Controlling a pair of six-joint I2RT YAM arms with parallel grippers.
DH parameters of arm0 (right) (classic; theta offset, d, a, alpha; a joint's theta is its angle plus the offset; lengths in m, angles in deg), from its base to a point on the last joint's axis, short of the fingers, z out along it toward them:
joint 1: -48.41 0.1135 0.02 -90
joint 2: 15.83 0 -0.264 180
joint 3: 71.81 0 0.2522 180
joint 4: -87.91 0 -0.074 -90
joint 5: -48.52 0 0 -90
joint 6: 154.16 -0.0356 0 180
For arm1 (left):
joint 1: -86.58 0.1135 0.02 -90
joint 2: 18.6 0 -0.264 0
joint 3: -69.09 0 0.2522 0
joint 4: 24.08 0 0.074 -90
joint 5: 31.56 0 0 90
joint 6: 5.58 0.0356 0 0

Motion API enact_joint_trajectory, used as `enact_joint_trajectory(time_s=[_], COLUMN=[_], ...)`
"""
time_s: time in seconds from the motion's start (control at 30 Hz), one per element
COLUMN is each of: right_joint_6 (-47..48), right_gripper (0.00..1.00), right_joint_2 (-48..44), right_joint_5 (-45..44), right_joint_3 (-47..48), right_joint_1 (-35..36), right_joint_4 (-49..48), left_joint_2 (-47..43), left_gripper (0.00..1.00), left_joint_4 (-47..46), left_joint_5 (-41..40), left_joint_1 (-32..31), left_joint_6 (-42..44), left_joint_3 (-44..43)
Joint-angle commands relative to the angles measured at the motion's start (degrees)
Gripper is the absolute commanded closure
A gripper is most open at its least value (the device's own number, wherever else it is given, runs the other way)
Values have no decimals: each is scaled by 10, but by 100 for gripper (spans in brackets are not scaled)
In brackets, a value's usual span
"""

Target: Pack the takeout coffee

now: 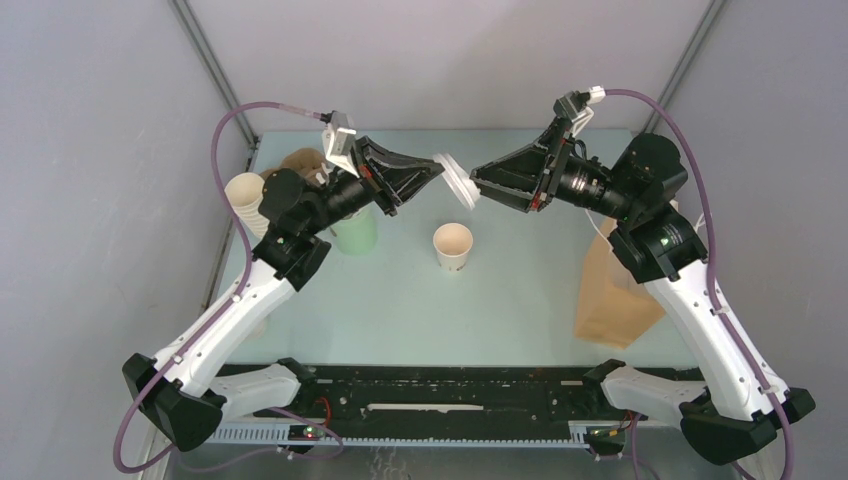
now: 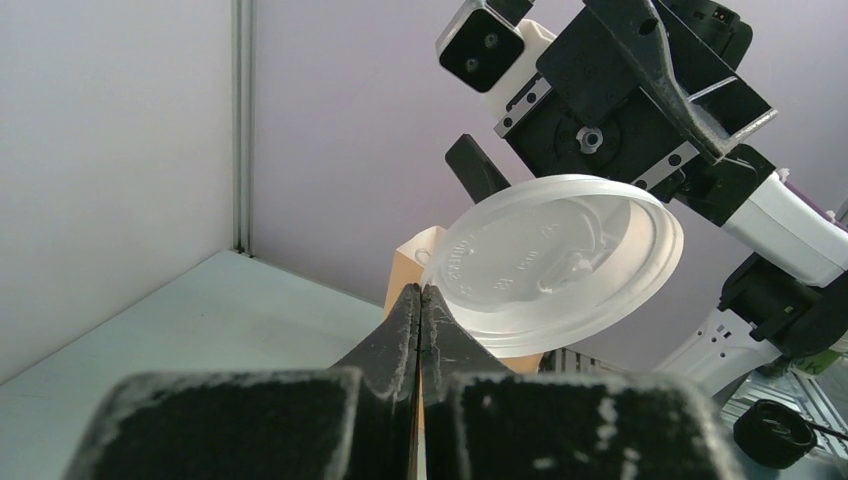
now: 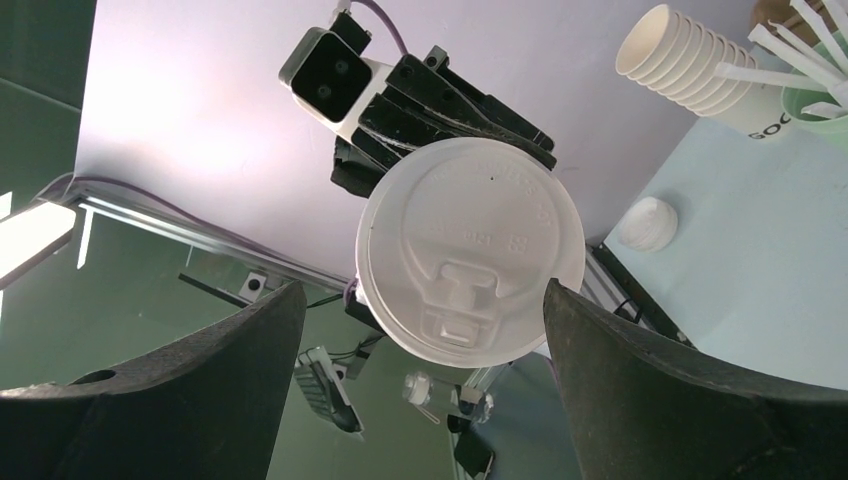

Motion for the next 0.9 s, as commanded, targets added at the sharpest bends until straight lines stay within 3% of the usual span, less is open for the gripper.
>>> enact_joint_trajectory(time_s=[0.0, 0.57, 0.87], right_joint_6=[-15, -19, -25], right_gripper=[2, 3, 9], right_joint_2=[1, 8, 14], right_joint_5=[1, -7, 4], right_joint_3=[-4, -18, -18], right_joint_1=[8, 11, 12], right_joint_4=[-26, -7, -26], left_joint_2=[-9, -18, -12], left_gripper=[100, 100, 100], left_joint_4=[-5, -3, -3], left_joint_5=[8, 1, 7], left_joint_1=[-1, -1, -1], left_joint_6=[16, 20, 18], left_joint_3=[-34, -34, -36])
